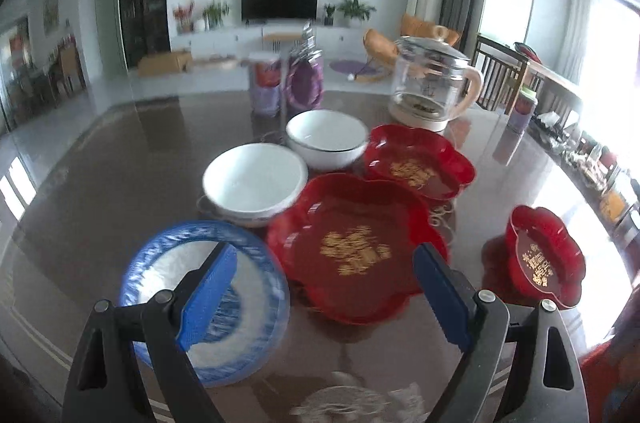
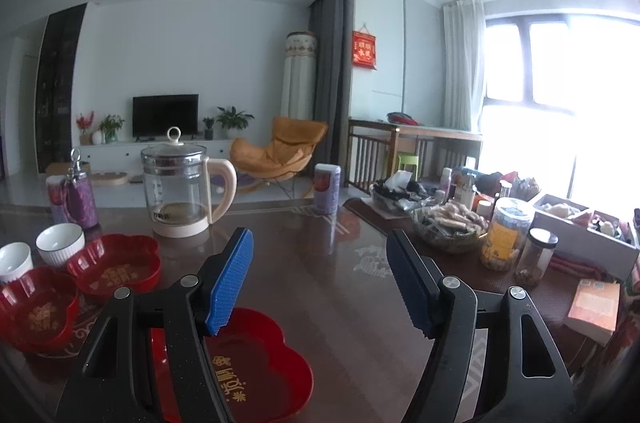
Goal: Organize plates and bowls
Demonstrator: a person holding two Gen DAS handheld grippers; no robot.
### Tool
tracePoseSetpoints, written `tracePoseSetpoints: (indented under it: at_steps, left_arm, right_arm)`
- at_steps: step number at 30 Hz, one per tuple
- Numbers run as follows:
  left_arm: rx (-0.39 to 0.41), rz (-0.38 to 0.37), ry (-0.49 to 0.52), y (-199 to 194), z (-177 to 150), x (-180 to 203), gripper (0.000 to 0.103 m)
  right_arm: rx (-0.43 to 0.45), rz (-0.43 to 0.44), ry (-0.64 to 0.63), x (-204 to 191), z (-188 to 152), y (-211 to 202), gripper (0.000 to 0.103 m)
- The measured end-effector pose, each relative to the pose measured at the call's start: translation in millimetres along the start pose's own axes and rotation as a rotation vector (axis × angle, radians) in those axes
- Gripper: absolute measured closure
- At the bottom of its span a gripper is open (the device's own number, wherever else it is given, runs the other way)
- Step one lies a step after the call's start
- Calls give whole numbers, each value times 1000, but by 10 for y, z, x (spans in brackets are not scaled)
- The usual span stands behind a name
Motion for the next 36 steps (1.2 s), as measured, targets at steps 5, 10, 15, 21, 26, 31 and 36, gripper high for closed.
tracePoseSetpoints:
  at_steps: [5, 10, 15, 21, 26, 31, 36]
  left_arm:
    - [-131, -62, -104, 196, 222, -651, 14]
    - [-240, -52, -22, 525, 293, -712, 14]
    - [-329, -51, 45, 782, 277, -523, 15]
    - [-354, -72, 38, 797, 260, -411, 15]
    - [-351, -66, 67, 785, 253, -337, 15]
    - [-353, -61, 98, 833, 263, -259, 15]
    - [-377, -71, 155, 939, 194, -72, 16]
  right_arm:
    - [-64, 103, -97, -418, -46, 58, 30]
    - [-373, 500, -17, -1341, -242, 79, 30]
    - [-737, 666, -24, -2290, -668, 373, 30]
    - [-897, 606, -84, -2664, -1037, 705, 33]
    - [-963, 552, -127, -2708, -1250, 826, 68]
    - [-941, 486, -254, -2603, -1271, 718, 85]
    - [-938, 461, -320, -2316, -1287, 530, 88]
Point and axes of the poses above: each gripper's, at about its wrist camera, not at the fingertips, and y roughly the way its jaws point, x to its right, z to its top, the point moved 8 cm from there along y, roughly the way its jaws point, and after that the axes turned 7 degrees about -x, right-handed, at the moved point
